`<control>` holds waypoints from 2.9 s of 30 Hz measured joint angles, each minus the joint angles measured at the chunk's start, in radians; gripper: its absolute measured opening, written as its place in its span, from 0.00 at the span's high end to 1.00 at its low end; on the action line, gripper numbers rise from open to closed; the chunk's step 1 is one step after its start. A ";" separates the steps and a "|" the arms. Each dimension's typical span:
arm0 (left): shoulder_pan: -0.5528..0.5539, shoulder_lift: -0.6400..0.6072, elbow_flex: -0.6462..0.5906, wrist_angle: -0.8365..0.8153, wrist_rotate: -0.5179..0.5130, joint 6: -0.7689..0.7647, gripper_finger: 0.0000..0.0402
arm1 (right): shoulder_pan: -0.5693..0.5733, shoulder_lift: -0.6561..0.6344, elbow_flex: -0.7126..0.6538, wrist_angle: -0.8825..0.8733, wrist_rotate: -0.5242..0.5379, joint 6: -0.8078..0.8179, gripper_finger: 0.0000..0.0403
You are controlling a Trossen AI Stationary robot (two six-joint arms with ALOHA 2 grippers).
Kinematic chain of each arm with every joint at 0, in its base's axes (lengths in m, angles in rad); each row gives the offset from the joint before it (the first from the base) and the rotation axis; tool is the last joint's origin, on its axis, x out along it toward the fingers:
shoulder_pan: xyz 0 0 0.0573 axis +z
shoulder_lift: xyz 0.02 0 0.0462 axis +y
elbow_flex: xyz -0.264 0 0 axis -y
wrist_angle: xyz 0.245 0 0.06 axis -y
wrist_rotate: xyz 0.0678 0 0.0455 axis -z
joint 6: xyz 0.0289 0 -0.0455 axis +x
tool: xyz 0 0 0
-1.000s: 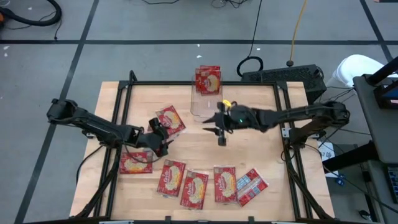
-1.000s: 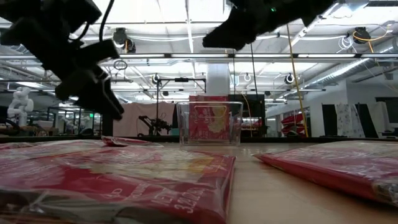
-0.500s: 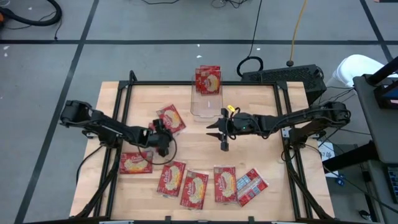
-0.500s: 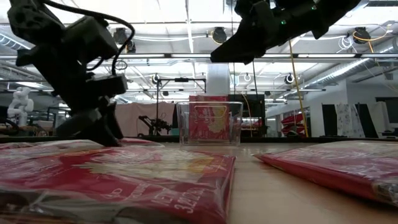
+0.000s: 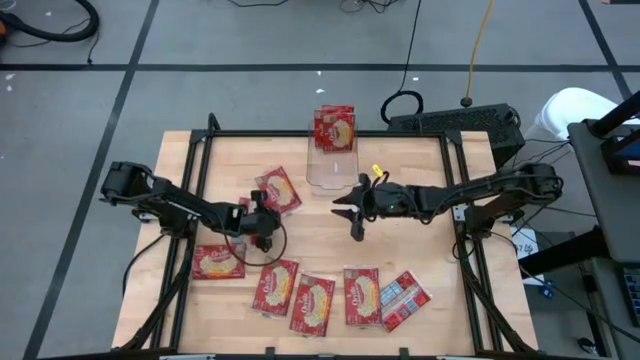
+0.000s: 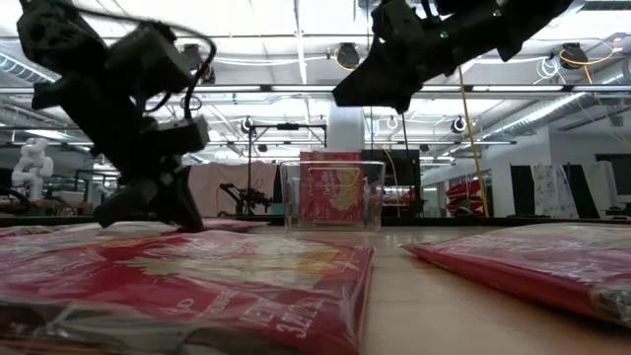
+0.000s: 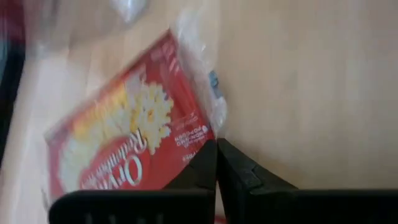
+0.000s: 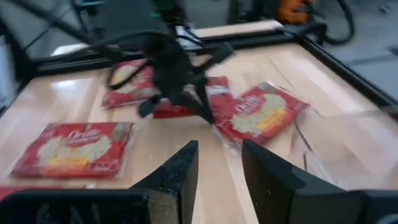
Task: Sort popcorn bags into baskets
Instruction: Put the red popcorn pack into the transparent bin
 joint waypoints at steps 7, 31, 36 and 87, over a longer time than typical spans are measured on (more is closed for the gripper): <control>-0.113 -0.001 0.122 0.007 -0.001 0.024 0.99 | 0.093 0.084 0.000 0.014 0.094 0.295 0.71; -0.318 -0.002 0.227 0.170 -0.075 0.067 1.00 | 0.280 0.228 -0.161 0.314 0.070 0.774 0.39; -0.335 -0.002 0.227 0.190 -0.075 0.066 0.99 | 0.249 0.227 -0.191 0.299 0.077 0.518 0.36; -0.171 -0.449 0.226 -0.291 -0.062 -0.810 0.46 | 0.260 0.080 -0.190 0.559 0.229 -1.681 0.97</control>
